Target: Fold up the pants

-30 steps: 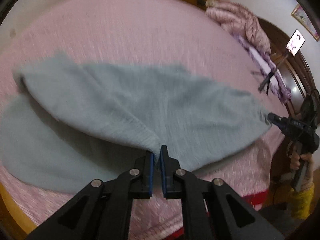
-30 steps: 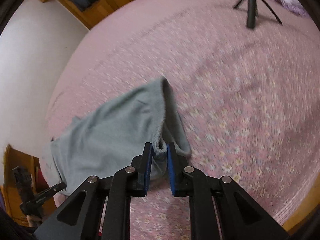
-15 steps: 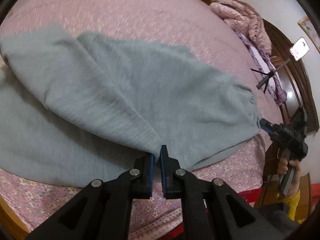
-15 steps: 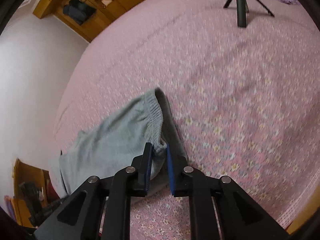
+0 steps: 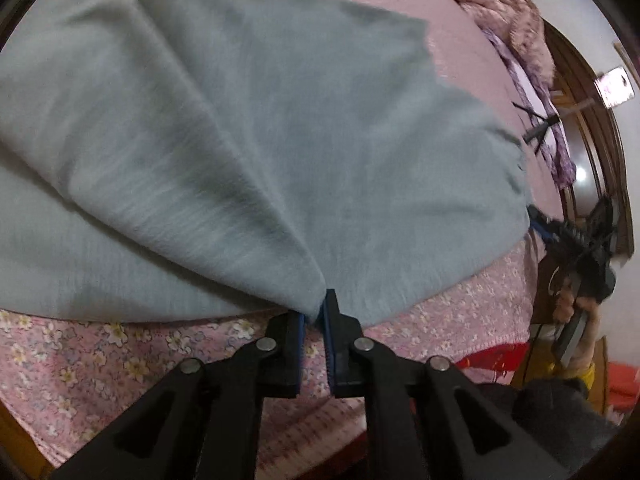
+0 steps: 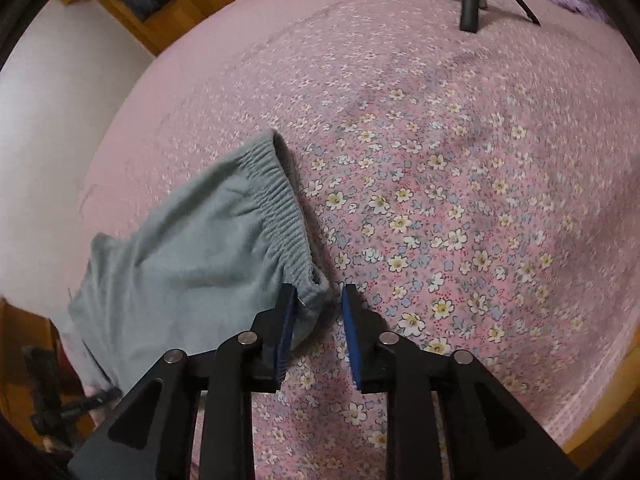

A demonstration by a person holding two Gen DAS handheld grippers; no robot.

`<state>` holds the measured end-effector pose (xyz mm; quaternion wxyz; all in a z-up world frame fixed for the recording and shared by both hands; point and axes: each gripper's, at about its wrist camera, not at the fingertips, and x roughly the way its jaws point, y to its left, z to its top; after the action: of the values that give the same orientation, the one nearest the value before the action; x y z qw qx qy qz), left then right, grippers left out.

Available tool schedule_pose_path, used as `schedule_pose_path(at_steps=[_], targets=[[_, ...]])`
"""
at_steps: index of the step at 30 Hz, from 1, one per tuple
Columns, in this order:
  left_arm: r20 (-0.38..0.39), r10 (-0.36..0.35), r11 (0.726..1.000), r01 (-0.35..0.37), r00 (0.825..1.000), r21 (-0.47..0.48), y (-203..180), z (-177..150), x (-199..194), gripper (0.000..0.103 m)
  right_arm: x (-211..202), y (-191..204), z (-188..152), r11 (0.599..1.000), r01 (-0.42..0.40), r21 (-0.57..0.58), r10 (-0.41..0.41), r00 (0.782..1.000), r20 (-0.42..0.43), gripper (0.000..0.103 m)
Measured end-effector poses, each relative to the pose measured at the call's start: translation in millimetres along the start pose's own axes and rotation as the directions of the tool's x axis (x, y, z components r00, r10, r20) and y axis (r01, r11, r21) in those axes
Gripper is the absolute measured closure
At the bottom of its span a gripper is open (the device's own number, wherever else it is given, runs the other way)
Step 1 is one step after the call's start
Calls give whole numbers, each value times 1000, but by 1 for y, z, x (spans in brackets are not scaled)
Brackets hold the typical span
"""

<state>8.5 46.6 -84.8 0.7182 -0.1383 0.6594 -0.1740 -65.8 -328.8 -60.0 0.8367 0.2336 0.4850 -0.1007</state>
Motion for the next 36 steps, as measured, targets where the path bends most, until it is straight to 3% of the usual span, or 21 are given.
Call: schedule_pose_path(at_steps=[5,10,14,22,29,32,36], targets=[[85,5,1000,-6,996,9,6,-3,-27,80,-18,30,0,989,107,-101,-105,994,29,75],[219,105,993,-113,970,21,12,-9,-67,64,-33,62,0,950,221,-220,-203,974,100,72],[297,215,976,-216,930,-32,21,-11,-85,62,-38,88,-1,946,154,-284,-129,986,103,67],[388,266,963,-229,883,-139,42,20,-108,58,5,167,-6,919,-32,-394,28,999,-17,67],[399,314,949,-276,861,-153,47,41,-108,52,33,222,-14,883,-126,-452,96,991,-90,67],[400,322,946,-281,858,-160,45,49,-104,45,39,237,-17,870,-148,-470,113,988,-103,67],[387,332,942,-288,860,-170,46,58,-98,43,54,255,-18,869,-171,-464,130,984,-119,67]])
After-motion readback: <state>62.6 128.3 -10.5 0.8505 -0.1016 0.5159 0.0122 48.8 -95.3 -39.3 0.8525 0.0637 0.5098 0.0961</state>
